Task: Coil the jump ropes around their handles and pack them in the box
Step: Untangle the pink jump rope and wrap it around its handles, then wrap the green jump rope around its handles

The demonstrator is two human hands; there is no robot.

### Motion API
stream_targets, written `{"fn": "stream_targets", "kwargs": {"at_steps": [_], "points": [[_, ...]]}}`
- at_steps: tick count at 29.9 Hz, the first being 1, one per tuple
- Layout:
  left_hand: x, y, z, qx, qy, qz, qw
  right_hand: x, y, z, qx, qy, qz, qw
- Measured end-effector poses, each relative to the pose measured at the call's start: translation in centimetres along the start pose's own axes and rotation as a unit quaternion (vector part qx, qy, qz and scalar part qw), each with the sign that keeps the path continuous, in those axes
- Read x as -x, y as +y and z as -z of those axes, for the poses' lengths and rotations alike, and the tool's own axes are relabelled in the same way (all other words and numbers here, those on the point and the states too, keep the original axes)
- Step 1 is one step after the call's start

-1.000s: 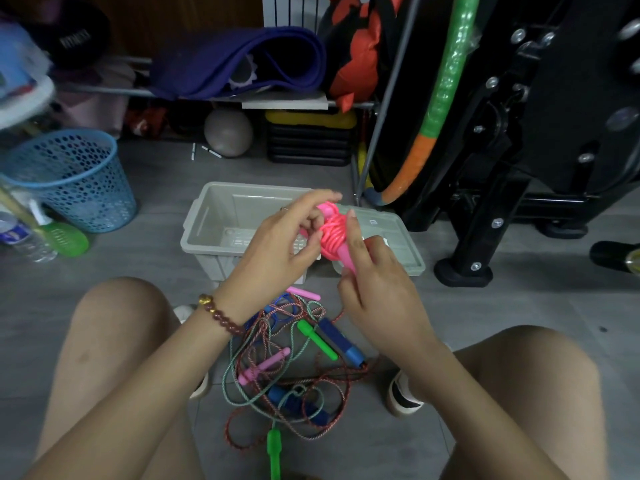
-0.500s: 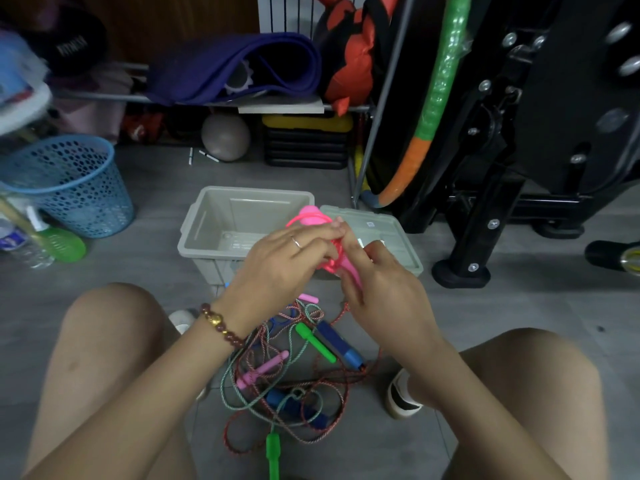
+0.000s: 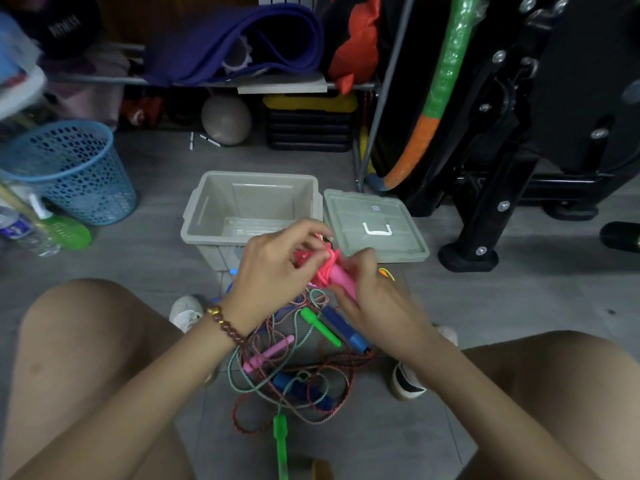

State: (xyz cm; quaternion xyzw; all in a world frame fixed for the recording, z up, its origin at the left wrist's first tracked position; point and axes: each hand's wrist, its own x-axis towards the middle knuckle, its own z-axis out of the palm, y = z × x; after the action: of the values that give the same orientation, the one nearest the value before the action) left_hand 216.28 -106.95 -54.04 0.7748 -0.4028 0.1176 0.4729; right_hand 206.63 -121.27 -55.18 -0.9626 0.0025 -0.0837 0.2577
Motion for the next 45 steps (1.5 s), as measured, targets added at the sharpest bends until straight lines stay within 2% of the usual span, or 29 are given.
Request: {"fn": "stream_targets", "kwargs": {"at_steps": [2, 5, 7, 10, 12, 17, 21, 22, 26, 28, 33, 36, 38, 42, 43, 45], "points": [[0.4, -0.2, -0.4, 0.049, -0.022, 0.063, 0.997, 0.4, 0.6, -0.1, 0.001, -0.009, 0.008, 1.0], [-0.2, 0.2, -1.0, 0.084, -0.121, 0.09, 0.985, 1.8, 2.8, -0.4, -0.012, 0.006, 0.015, 1.0], [-1.8, 0.4, -1.9, 0.118, -0.193, 0.116, 0.967, 3.2, 5.3, -1.2, -0.06, 0.017, -0.035, 0.997], [-4.5, -0.8, -4.4, 0.187, -0.229, 0.143, 0.945, 4.1, 11.4, -3.2, -0.182, 0.05, -0.148, 0.971], [-5.3, -2.1, -6.6, 0.197, -0.229, 0.165, 0.939, 3.5, 17.1, -4.6, -0.237, 0.079, -0.252, 0.935], [-3.5, -5.4, -12.8, 0.238, -0.2, 0.317, 0.896, 1.8, 27.9, -8.0, -0.275, 0.075, -0.439, 0.852], [-2.3, -7.6, -16.2, 0.23, -0.214, 0.335, 0.888, 0.6, 32.1, -10.3, -0.355, 0.097, -0.566, 0.738], [-2.2, -8.2, -16.9, 0.234, -0.218, 0.337, 0.886, 0.1, 32.9, -10.9, -0.355, 0.104, -0.574, 0.73], [-1.7, -11.2, -18.5, 0.239, -0.204, 0.349, 0.883, -1.9, 37.0, -14.1, -0.326, 0.159, -0.539, 0.76], [-1.5, -12.9, -19.0, 0.237, -0.199, 0.349, 0.885, -2.3, 38.6, -15.7, -0.325, 0.173, -0.535, 0.76], [-0.6, -15.8, -18.5, 0.229, -0.192, 0.342, 0.891, -2.5, 37.1, -15.6, -0.28, 0.123, -0.553, 0.775], [0.2, -16.8, -17.8, 0.224, -0.19, 0.344, 0.892, -1.9, 35.9, -16.8, -0.239, 0.206, -0.572, 0.757], [0.9, -17.4, -17.2, 0.217, -0.187, 0.346, 0.893, -1.4, 35.4, -18.7, -0.258, 0.209, -0.533, 0.778], [3.3, -19.0, -15.3, 0.195, -0.181, 0.369, 0.891, -2.0, 28.8, -20.1, -0.302, 0.143, -0.461, 0.822], [4.2, -19.5, -14.8, 0.189, -0.172, 0.379, 0.889, -2.0, 27.4, -20.8, -0.293, 0.107, -0.437, 0.844], [5.7, -20.0, -13.6, 0.181, -0.145, 0.41, 0.882, -2.0, 24.7, -22.6, -0.282, -0.022, -0.402, 0.871]]}}
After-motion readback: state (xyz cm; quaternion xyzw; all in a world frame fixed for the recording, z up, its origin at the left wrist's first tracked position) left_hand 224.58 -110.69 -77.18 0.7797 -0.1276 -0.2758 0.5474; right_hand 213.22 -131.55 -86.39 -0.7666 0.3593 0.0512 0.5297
